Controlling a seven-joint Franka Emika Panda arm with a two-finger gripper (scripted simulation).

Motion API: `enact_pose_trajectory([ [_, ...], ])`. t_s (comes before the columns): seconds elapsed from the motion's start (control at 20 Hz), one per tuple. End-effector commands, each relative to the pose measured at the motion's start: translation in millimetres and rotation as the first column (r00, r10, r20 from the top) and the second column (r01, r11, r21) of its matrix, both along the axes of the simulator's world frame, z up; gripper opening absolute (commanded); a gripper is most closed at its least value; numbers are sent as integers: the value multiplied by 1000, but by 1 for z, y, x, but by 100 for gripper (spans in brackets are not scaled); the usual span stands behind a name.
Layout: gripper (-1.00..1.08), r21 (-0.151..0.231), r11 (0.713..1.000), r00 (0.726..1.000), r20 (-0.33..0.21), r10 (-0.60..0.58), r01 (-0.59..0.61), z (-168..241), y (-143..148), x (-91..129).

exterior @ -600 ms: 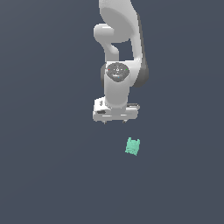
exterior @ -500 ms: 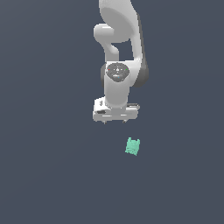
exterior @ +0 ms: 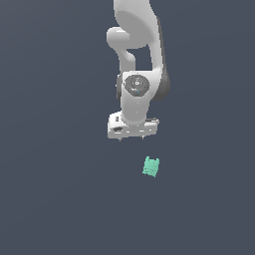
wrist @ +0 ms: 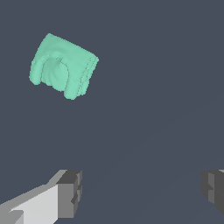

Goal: Pick up the object and move it to a goal position.

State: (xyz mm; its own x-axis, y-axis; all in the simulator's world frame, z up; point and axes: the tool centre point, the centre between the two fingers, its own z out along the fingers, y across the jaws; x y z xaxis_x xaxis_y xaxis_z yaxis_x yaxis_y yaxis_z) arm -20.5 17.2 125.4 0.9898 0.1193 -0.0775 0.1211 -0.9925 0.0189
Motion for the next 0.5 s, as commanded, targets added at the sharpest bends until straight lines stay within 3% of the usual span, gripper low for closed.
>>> enact_pose_trajectory([
  [0.0, 100, 0, 1000, 1000, 0, 1, -1, 0, 0, 0],
  [0.45, 100, -1, 999, 999, 7, -32, 32, -3, 7, 9],
])
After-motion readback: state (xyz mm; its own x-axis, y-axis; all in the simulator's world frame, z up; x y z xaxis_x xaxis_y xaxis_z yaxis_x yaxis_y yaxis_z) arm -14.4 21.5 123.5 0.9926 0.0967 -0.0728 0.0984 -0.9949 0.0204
